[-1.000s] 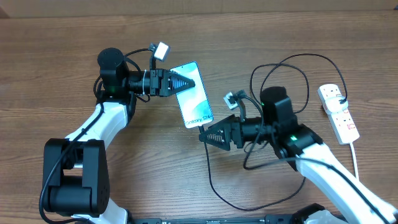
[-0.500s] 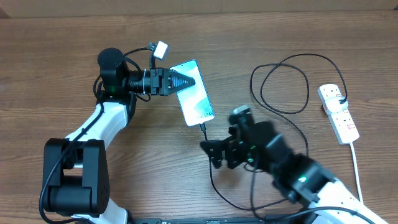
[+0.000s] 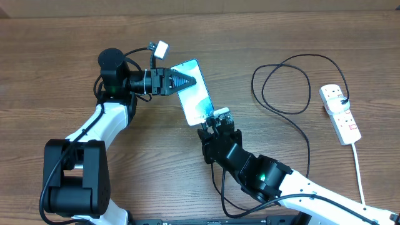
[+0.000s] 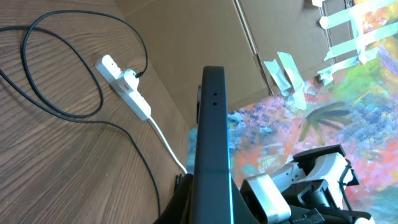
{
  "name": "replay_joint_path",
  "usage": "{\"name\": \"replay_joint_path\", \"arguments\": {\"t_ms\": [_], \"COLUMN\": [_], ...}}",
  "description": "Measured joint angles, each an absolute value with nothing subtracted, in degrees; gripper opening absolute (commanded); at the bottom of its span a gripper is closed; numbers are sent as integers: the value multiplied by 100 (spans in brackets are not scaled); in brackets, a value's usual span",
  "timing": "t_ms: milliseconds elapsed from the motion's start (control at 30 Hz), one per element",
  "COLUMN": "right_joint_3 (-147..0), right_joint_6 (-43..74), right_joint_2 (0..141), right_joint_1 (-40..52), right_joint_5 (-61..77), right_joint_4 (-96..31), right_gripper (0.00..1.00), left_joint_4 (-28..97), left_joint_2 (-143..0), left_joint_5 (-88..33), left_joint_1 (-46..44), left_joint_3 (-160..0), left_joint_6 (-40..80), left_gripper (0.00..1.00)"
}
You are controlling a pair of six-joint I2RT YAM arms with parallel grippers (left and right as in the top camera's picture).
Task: Plug charger to phone and switch on socket
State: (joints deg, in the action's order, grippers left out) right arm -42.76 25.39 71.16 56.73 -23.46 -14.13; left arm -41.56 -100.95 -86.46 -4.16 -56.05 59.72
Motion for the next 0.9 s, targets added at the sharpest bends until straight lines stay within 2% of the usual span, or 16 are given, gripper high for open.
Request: {"name": "replay_joint_path", "arguments": {"t_ms": [67, 133, 333, 900], "right_joint_3": [-4283, -4296, -4307, -4241], "right_joint_6": [2541, 2541, 2519, 2003], "right_joint_2": [7109, 7096, 7013, 7002], "right_joint_1": [5675, 5677, 5741, 5774], "right_joint_5": [-2383, -2392, -2333, -2294], "right_joint_4": [-1420, -1437, -1435, -956], "right_gripper": [33, 28, 4, 4], "left_joint_4": [-4154, -4154, -4156, -4200], "left_joint_2": [-10095, -10095, -10095, -10095], "left_joint_5": [-8630, -8626, -8556, -8458], "left_joint_1": [-416, -416, -440, -615], "left_joint_3": [-5605, -5605, -5605, -5787], "left_joint_6": [5955, 5953, 5951, 5935], "left_gripper": [4, 4, 4, 4]}}
